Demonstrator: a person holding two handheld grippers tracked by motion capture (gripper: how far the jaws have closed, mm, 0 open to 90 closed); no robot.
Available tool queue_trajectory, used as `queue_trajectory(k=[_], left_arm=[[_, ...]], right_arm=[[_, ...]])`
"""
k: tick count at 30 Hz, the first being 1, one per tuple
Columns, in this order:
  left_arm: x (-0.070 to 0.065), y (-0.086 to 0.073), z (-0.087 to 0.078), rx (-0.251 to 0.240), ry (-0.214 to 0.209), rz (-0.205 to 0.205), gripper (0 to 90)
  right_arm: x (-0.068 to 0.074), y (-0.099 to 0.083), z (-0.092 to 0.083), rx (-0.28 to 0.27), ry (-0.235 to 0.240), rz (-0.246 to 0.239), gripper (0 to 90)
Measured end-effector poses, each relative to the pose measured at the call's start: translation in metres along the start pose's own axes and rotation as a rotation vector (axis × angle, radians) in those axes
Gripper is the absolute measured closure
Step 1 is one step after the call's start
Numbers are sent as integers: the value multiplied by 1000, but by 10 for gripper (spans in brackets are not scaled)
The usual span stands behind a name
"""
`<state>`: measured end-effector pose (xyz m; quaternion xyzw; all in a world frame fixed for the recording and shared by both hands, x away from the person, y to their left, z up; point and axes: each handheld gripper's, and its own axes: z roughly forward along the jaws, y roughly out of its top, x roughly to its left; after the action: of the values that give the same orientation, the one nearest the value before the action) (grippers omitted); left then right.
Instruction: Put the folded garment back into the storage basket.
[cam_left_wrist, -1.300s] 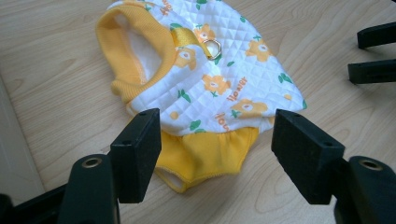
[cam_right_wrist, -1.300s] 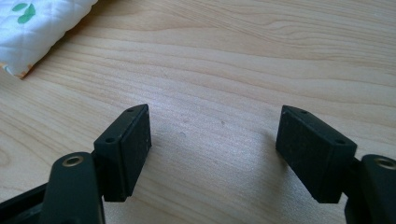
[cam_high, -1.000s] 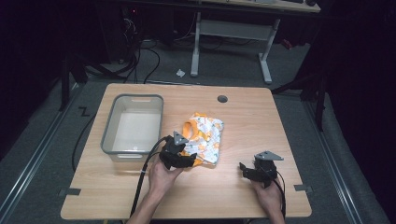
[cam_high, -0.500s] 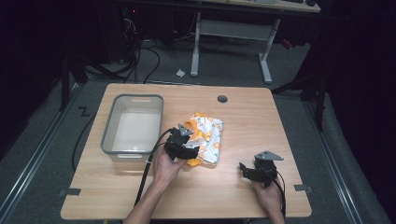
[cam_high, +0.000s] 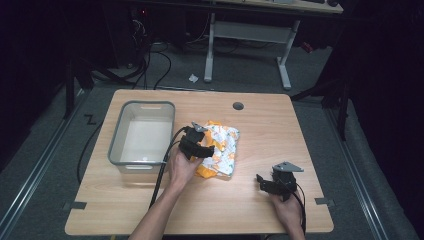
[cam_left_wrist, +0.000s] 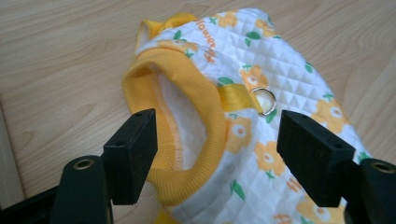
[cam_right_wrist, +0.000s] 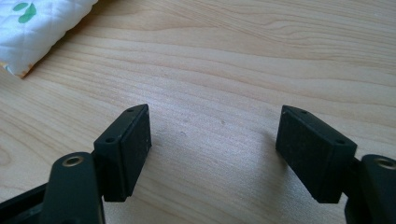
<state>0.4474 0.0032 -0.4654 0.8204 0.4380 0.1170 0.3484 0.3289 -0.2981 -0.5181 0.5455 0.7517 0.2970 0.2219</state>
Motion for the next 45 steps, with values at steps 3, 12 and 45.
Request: queue_trajectory(k=[3,12,45], left_arm=[[7,-1,11,25,-4,-40,276],[17,-9,38,123,36,-79,259],[4,-11,44,154,-13,-15,678]], right_arm=[[0,0,0,0,0,1,268],[0,0,0,1,0,2,268],[0,0,0,0,2,-2,268]])
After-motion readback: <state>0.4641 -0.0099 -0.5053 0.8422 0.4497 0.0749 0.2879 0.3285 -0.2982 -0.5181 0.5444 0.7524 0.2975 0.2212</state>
